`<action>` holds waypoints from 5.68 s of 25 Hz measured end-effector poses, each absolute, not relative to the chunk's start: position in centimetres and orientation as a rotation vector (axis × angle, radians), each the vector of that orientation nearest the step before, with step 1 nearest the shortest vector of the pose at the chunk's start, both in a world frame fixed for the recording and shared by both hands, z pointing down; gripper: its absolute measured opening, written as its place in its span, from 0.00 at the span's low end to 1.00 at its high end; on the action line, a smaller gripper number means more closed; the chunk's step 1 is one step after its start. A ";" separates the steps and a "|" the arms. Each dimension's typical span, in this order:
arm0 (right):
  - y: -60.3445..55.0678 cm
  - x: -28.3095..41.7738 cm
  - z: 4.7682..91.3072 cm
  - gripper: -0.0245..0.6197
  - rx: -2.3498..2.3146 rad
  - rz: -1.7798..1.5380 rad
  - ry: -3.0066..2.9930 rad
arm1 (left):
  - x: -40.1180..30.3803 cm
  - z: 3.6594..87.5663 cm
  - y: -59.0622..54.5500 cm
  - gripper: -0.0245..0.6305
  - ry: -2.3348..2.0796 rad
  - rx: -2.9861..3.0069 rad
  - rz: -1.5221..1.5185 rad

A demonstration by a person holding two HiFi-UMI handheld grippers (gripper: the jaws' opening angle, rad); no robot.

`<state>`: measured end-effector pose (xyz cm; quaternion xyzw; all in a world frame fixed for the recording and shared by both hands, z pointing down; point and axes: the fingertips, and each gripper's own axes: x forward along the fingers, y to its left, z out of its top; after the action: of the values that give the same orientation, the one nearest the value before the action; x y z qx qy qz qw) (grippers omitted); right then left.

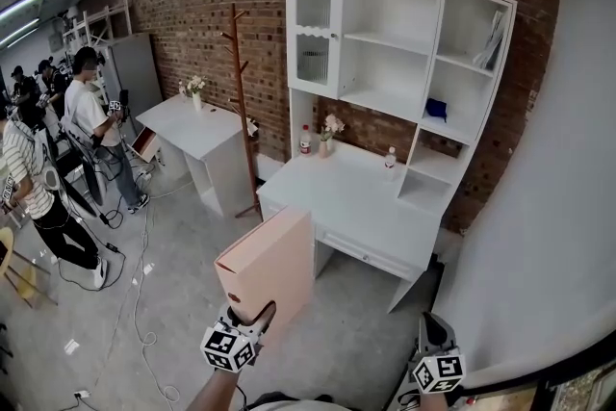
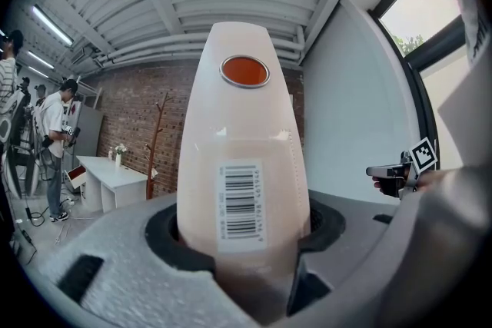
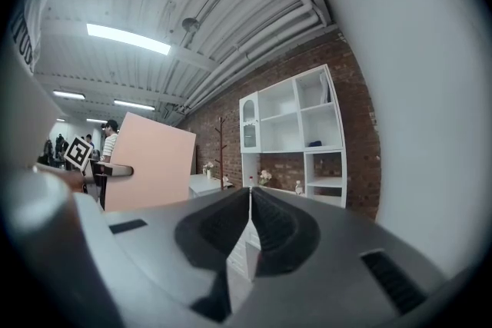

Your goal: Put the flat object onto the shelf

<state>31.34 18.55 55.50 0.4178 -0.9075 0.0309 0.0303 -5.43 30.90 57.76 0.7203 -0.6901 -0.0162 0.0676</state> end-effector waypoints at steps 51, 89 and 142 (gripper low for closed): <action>-0.8 17.9 57.1 0.09 1.339 0.115 -2.666 | -18.7 59.4 7.5 0.46 -1.931 2.247 -0.048; -15.4 11.8 59.3 0.09 1.354 0.171 -2.633 | -24.6 61.0 -7.4 0.46 -1.898 2.229 -0.045; -36.7 9.8 55.2 0.09 1.407 0.121 -2.656 | -19.7 45.5 -37.4 0.46 -1.959 2.856 0.731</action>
<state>9.80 -36.73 55.22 0.4667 -0.8810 0.0401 0.0668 -19.73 -37.36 45.46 0.7910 -0.5424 0.2025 -0.1977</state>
